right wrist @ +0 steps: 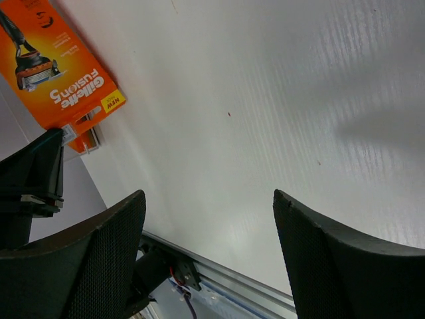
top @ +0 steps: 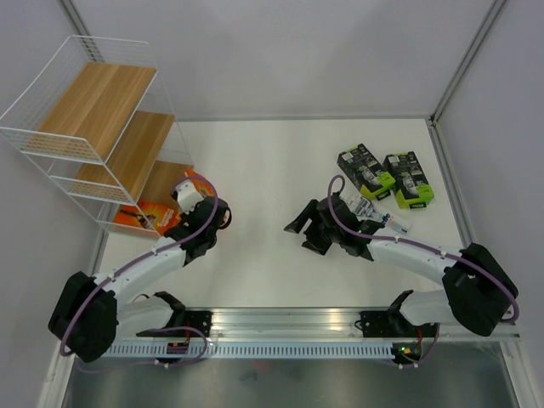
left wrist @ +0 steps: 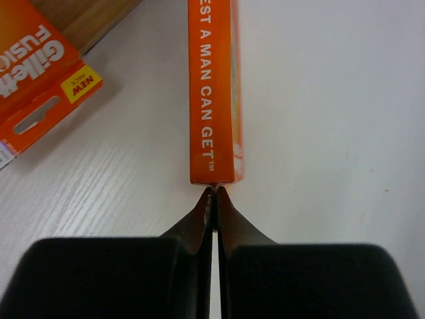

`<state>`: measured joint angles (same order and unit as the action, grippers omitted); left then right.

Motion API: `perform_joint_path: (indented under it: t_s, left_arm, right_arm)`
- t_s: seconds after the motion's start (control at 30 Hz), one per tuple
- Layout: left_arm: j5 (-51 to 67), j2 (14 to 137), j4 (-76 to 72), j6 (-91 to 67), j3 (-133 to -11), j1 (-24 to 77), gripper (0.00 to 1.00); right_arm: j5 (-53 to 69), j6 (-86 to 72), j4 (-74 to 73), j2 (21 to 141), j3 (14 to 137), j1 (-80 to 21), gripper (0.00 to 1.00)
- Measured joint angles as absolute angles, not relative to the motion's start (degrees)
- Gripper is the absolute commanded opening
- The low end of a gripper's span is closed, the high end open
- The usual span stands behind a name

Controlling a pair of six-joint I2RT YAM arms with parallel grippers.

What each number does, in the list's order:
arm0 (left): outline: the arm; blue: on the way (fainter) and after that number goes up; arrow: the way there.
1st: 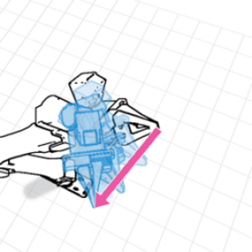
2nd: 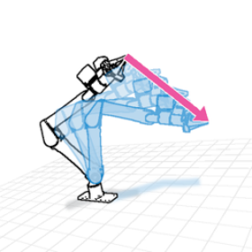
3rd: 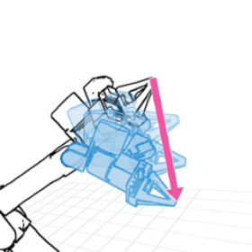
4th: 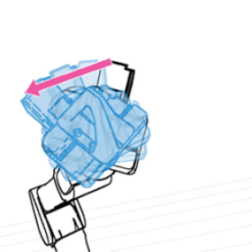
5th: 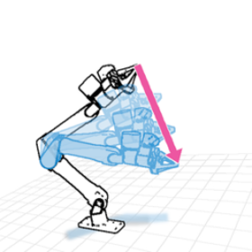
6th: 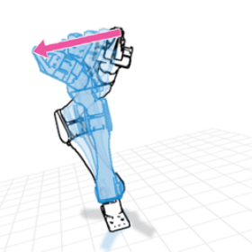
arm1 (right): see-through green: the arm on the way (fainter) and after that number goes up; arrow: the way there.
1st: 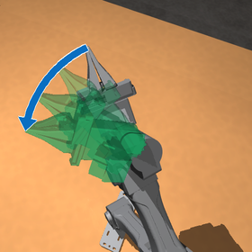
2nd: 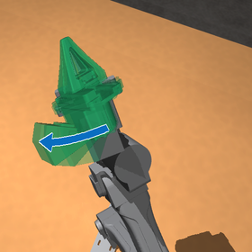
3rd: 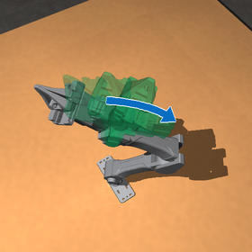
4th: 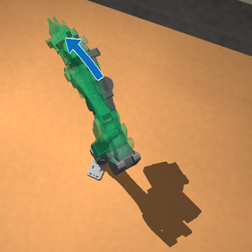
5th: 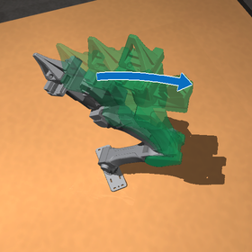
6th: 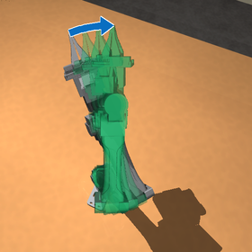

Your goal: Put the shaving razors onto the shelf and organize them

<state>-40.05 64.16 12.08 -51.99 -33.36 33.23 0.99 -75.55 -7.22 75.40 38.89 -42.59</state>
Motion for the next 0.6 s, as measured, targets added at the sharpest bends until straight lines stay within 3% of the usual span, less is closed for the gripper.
perform_joint_path:
  t_s: [0.6]
  left_arm:
    - [-54.37, 69.43, 28.21, -52.1, -46.02, 33.19, 0.02]
  right_arm:
    - [3.25, -75.26, -4.64, 79.85, 38.59, -42.59, 0.82]
